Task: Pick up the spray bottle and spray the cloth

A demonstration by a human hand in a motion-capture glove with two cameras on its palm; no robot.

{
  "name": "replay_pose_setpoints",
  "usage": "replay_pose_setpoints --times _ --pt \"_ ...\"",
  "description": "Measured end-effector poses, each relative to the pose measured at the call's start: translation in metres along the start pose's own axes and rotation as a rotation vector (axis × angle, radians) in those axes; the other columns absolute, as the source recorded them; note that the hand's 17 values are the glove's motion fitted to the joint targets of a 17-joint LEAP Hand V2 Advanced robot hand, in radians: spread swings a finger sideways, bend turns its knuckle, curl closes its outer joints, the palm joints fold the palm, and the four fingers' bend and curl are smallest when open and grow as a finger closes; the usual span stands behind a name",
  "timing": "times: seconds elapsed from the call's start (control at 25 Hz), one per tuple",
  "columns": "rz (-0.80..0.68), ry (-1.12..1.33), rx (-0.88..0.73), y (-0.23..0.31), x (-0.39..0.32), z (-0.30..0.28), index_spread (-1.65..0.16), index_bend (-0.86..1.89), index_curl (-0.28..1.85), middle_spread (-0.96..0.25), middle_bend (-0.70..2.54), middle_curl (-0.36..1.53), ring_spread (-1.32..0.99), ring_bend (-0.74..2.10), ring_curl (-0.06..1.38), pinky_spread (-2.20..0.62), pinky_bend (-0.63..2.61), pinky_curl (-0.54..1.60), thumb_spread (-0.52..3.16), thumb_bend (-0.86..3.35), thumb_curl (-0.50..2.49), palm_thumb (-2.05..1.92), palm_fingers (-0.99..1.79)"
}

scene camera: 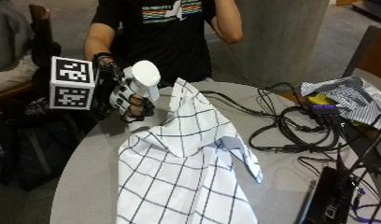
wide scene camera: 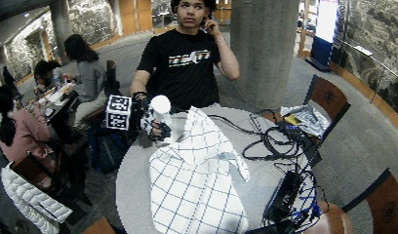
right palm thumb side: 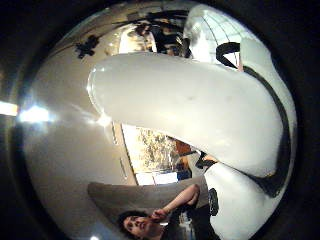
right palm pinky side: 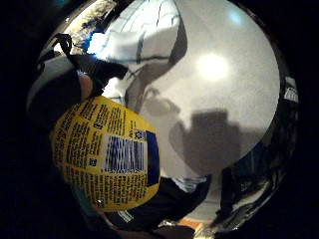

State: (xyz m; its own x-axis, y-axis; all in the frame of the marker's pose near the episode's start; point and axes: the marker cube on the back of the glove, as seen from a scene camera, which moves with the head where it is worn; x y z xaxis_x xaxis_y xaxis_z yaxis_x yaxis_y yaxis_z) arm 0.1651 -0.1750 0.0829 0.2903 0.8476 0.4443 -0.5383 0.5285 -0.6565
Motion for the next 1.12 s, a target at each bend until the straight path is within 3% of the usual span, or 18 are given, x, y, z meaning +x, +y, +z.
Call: replay_pose_setpoints --times 1.12 --pt "0.119 0.160 -0.118 0.013 -0.005 -0.009 -0.16 0.15 0.45 -0.05 0.32 0.50 -0.03 0.44 0.40 0.10 0.26 0.37 0.59 -0.03 0.65 0.94 1.14"
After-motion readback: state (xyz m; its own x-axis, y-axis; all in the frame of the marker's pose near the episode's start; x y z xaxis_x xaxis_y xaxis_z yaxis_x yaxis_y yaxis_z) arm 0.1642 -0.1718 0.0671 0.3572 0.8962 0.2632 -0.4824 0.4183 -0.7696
